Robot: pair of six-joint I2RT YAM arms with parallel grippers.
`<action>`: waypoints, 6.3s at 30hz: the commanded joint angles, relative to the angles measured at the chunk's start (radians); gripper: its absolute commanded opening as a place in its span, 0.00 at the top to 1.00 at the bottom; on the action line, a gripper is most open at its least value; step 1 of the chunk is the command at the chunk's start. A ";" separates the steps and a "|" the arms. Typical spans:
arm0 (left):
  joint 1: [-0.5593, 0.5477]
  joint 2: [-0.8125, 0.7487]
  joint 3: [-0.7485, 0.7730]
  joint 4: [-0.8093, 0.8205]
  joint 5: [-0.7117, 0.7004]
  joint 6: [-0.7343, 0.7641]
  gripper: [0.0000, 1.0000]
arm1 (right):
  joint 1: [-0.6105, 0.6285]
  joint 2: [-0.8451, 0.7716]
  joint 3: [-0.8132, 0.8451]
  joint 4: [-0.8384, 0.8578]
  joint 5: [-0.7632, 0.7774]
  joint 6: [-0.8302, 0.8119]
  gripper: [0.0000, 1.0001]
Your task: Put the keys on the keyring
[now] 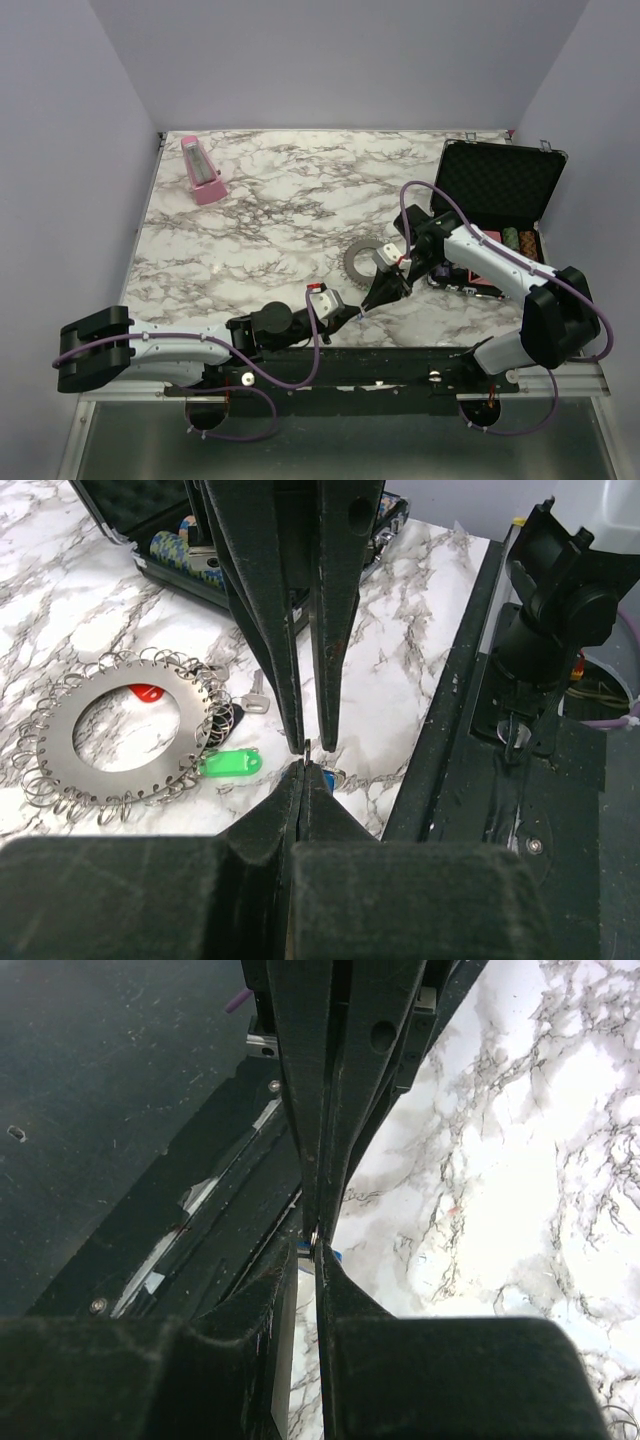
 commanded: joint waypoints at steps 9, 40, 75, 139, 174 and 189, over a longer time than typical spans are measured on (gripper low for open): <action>-0.004 0.005 0.003 0.022 -0.044 -0.017 1.00 | 0.021 0.009 -0.019 0.021 -0.021 0.006 0.81; 0.005 -0.777 -0.183 -0.502 -0.205 -0.133 0.09 | -0.152 -0.218 -0.086 -0.040 0.325 0.211 0.99; 0.009 -0.842 -0.166 -0.698 -0.251 -0.299 0.01 | -0.040 0.030 -0.236 0.398 0.760 0.710 0.99; 0.477 -0.488 -0.098 -0.711 0.095 -0.655 0.01 | -0.097 0.261 0.170 0.449 0.387 0.300 0.46; 0.485 -0.722 -0.246 -0.797 0.049 -0.704 0.01 | 0.030 0.529 0.317 0.495 0.629 0.369 0.69; 0.485 -0.701 -0.233 -0.788 0.068 -0.703 0.01 | 0.036 0.553 0.382 0.431 0.598 0.336 0.73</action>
